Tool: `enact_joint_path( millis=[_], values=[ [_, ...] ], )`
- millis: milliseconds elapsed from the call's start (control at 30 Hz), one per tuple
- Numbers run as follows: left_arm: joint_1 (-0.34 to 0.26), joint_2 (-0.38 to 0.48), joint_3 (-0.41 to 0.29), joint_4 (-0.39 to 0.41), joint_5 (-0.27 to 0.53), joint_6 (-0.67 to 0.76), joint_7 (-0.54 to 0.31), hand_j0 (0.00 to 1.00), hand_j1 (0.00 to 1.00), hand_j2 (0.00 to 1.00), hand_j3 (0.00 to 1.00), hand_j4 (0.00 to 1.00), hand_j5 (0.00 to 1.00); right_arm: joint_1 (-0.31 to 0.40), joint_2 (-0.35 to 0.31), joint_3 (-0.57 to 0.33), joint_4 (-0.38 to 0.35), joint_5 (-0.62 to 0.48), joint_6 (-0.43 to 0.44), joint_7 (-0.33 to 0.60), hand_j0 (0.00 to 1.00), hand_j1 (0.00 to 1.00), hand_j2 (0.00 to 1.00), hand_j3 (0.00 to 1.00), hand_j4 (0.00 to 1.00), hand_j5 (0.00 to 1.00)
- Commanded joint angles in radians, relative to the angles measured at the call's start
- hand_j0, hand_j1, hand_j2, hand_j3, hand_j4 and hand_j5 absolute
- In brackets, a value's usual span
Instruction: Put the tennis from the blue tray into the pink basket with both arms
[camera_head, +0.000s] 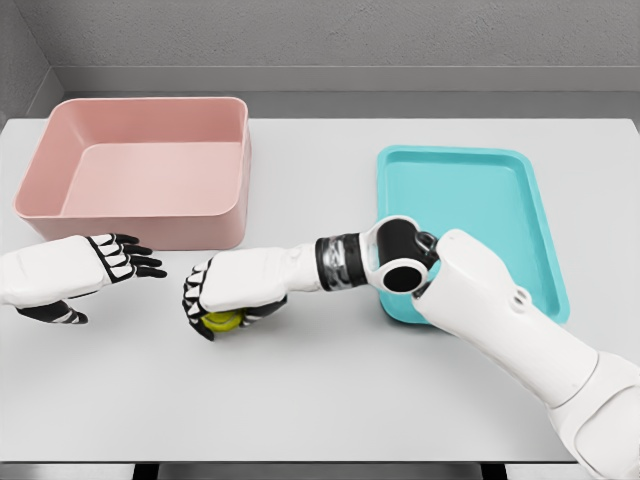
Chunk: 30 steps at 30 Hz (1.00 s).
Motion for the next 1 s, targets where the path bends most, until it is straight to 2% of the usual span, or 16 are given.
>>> enact_joint_path(
  millis=[0,167,200,767,867,900,967],
  values=[
    [0.0,0.001,0.0,0.003,0.006,0.001,0.0,1.0,1.0,1.0,1.0,1.0,1.0,-0.002,0.022,0.002,0.004,-0.004,0.007,-0.001,0.35,0.35,0.35,0.35,0.35,0.35],
    [0.0,0.002,0.0,0.017,0.007,0.001,0.0,1.0,1.0,1.0,1.0,1.0,1.0,-0.043,0.063,0.002,0.16,-0.003,0.008,-0.001,0.35,0.35,0.35,0.35,0.35,0.35],
    [0.0,0.002,0.0,0.017,0.007,0.001,0.0,1.0,1.0,1.0,1.0,1.0,1.0,-0.043,0.065,0.002,0.172,-0.001,0.008,-0.001,0.35,0.35,0.35,0.35,0.35,0.35],
    [0.0,0.002,0.0,0.016,0.009,0.001,0.0,1.0,1.0,1.0,1.0,1.0,1.0,-0.029,0.06,0.002,0.181,0.007,0.007,-0.001,0.37,0.37,0.37,0.37,0.37,0.37],
    [0.0,0.002,0.0,0.016,0.009,0.001,0.0,1.0,1.0,1.0,1.0,1.0,1.0,-0.029,0.06,0.002,0.18,0.007,0.008,-0.001,0.7,0.7,0.7,0.7,0.7,0.7],
    [0.0,0.002,0.0,0.016,0.009,0.001,0.0,1.0,1.0,1.0,1.0,1.0,1.0,-0.029,0.06,0.002,0.18,0.008,0.01,-0.001,0.78,0.78,0.78,0.78,0.78,0.78],
    [0.0,0.002,0.0,0.016,0.01,0.001,0.0,1.0,1.0,1.0,1.0,1.0,1.0,-0.029,0.06,0.002,0.18,0.016,0.01,-0.001,0.84,0.84,0.84,0.84,0.84,0.84]
  ],
)
